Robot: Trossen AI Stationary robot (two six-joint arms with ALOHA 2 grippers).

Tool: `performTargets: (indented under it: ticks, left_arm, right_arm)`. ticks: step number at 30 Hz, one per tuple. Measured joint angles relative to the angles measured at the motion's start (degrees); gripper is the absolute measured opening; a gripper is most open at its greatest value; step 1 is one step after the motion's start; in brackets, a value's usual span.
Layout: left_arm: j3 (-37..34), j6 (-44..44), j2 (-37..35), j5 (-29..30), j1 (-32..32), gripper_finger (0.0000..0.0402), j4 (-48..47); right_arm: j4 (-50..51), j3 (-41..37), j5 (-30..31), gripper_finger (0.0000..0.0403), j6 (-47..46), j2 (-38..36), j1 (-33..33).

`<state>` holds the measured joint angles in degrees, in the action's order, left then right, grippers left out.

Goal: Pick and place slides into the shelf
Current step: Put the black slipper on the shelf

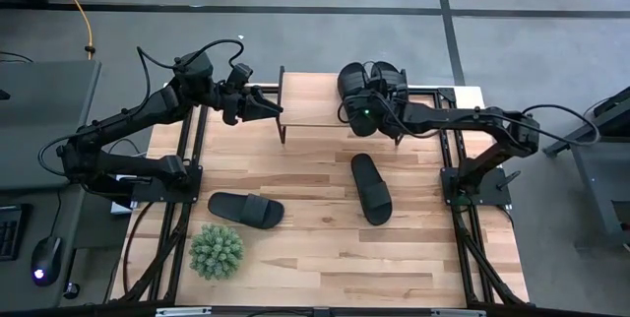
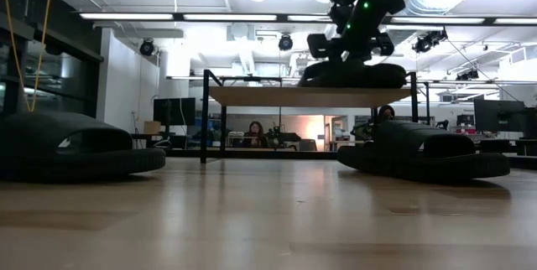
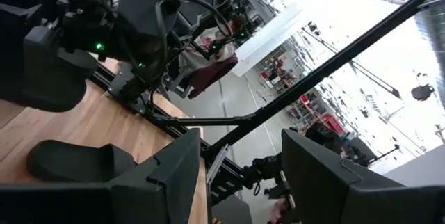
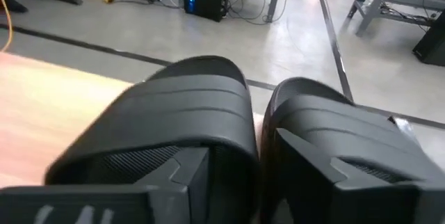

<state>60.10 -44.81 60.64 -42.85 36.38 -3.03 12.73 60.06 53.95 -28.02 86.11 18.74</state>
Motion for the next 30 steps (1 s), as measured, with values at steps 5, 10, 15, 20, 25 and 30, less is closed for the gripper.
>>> performTargets:
  ticks: [5,10,15,20,25,30]
  left_arm:
    - [0.00,0.71,-0.01,0.00,0.00,0.0186,-0.02]
    - [0.00,0.85,-0.01,0.00,0.00,0.0186,0.00]
    - [0.00,0.89,-0.01,-0.02,-0.02,0.0186,-0.02]
    - [0.00,0.91,-0.01,-0.20,-0.02,0.0186,0.00]
    - [0.00,0.89,-0.01,-0.74,-0.02,0.0186,-0.02]
    - [0.00,0.87,-0.01,-1.73,-0.02,0.0186,-0.02]
  right_arm:
    - [-0.40,-0.03,-2.68,0.0157,0.01,-2.59,0.04]
    - [-0.06,-0.03,-4.98,0.0161,0.07,-4.35,-0.03]
    - [0.11,-0.03,-7.22,0.0161,-0.13,-4.90,-0.07]
    - [-0.02,-0.03,-10.18,0.0161,-0.07,-4.92,-0.07]
    - [1.70,-0.03,-12.26,0.0161,-2.27,-4.96,0.07]
    - [5.84,-0.02,-15.43,0.0161,-7.56,-4.96,0.09]
